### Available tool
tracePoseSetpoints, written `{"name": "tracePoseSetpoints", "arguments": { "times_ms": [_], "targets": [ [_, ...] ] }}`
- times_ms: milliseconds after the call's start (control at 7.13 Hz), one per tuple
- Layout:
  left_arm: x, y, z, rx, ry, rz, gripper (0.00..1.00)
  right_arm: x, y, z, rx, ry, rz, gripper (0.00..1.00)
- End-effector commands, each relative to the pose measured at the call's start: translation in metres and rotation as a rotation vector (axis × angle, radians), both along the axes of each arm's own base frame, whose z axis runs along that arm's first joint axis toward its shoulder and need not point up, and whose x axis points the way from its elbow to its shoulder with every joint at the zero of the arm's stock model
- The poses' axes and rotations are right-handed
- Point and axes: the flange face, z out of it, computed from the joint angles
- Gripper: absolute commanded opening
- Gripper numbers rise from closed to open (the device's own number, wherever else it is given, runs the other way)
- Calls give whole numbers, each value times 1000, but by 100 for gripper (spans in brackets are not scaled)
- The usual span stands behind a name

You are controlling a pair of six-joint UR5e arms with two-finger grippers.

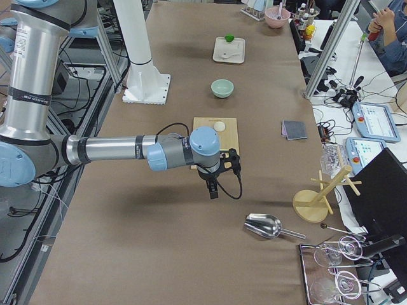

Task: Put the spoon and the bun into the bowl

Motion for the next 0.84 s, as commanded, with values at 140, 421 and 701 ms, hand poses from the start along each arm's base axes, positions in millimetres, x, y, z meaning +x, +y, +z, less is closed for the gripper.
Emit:
{"name": "tracePoseSetpoints", "arguments": {
  "times_ms": [140,421,701],
  "targets": [
    [1,-1,-9,-21,24,-35,97,-1,2,0,30,0,2,100],
    [9,-5,-31,-14,89,-98,97,-4,0,-7,90,-9,-11,100],
    [42,-27,-55,28,90,-33,95,-11,0,-6,93,-25,-20,100]
  ]
}}
